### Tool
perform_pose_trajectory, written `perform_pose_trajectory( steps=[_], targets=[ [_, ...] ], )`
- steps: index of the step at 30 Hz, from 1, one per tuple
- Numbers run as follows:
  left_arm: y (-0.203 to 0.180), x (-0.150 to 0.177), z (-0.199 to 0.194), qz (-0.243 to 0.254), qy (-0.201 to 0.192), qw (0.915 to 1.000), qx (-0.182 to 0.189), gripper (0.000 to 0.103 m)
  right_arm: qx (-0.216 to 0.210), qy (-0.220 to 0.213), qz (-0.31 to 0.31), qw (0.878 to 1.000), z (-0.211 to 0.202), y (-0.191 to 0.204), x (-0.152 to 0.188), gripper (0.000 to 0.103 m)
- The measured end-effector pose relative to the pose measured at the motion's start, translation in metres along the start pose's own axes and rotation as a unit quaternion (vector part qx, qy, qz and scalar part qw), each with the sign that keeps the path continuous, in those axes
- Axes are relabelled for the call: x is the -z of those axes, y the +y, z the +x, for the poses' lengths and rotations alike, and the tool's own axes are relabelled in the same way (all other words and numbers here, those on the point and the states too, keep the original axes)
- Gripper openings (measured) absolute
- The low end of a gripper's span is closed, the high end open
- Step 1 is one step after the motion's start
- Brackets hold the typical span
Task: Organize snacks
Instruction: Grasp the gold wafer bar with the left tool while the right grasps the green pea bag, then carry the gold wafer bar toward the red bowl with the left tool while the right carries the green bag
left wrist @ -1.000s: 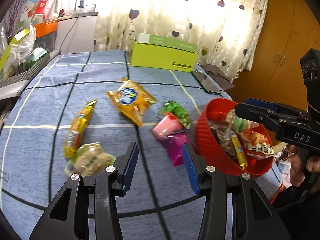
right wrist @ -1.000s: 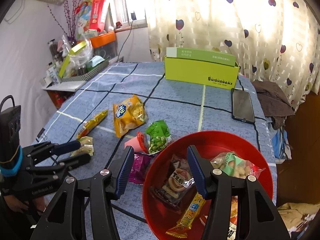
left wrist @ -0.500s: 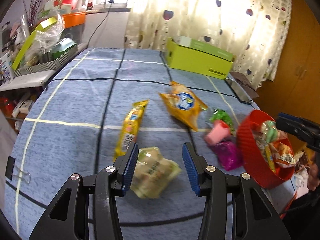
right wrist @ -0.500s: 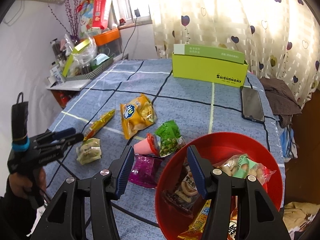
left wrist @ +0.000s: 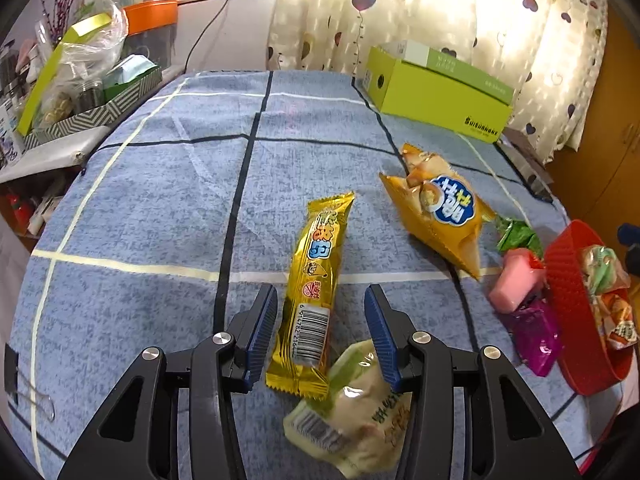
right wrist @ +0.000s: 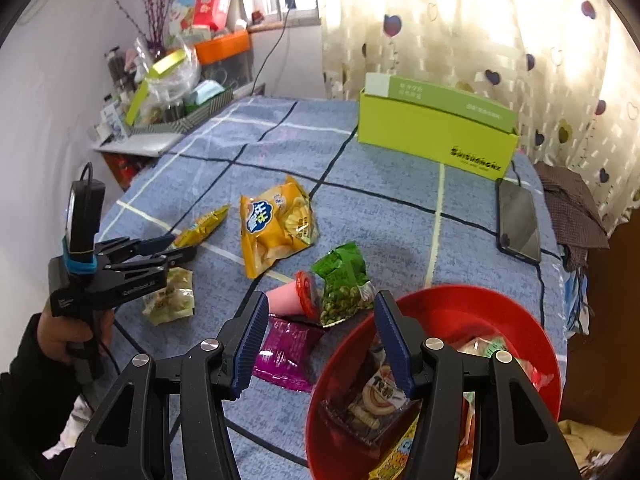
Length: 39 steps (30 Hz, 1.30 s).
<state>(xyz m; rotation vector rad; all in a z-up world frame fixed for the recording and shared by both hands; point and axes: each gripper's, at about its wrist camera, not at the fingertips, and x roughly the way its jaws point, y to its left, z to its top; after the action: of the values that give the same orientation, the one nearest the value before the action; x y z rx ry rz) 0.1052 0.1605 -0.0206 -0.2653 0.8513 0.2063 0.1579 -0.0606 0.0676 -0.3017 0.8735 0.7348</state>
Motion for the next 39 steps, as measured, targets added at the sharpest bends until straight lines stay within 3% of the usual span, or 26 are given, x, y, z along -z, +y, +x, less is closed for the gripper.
perform_pose_trajectory(
  steps=[5, 18, 22, 24, 28, 39],
  targets=[
    [-0.002, 0.002, 0.008, 0.009, 0.005, 0.9999, -0.012, 0.027, 0.006, 0.051, -0.022, 0.998, 0.028, 0.000, -0.013, 0.055],
    [0.004, 0.002, 0.009, 0.001, -0.007, 1.0000, -0.001, 0.025, 0.041, 0.182, -0.024, 0.982, 0.111, -0.015, -0.035, 0.055],
    [0.005, 0.002, 0.009, -0.002, -0.008, 1.0000, 0.005, 0.025, 0.057, 0.196, -0.028, 0.979, 0.121, -0.016, -0.037, 0.036],
    [0.005, 0.002, 0.009, -0.002, -0.008, 0.9999, 0.007, 0.025, 0.058, 0.209, -0.035, 0.976, 0.130, -0.013, -0.034, 0.033],
    [0.005, 0.002, 0.009, 0.000, -0.006, 1.0000, 0.006, 0.024, 0.079, 0.198, -0.059, 0.975, 0.131, -0.003, -0.037, 0.025],
    [0.012, 0.004, -0.009, -0.013, -0.022, 0.9996, 0.010, 0.023, 0.099, 0.103, -0.082, 0.986, 0.074, 0.027, -0.045, 0.024]
  ],
)
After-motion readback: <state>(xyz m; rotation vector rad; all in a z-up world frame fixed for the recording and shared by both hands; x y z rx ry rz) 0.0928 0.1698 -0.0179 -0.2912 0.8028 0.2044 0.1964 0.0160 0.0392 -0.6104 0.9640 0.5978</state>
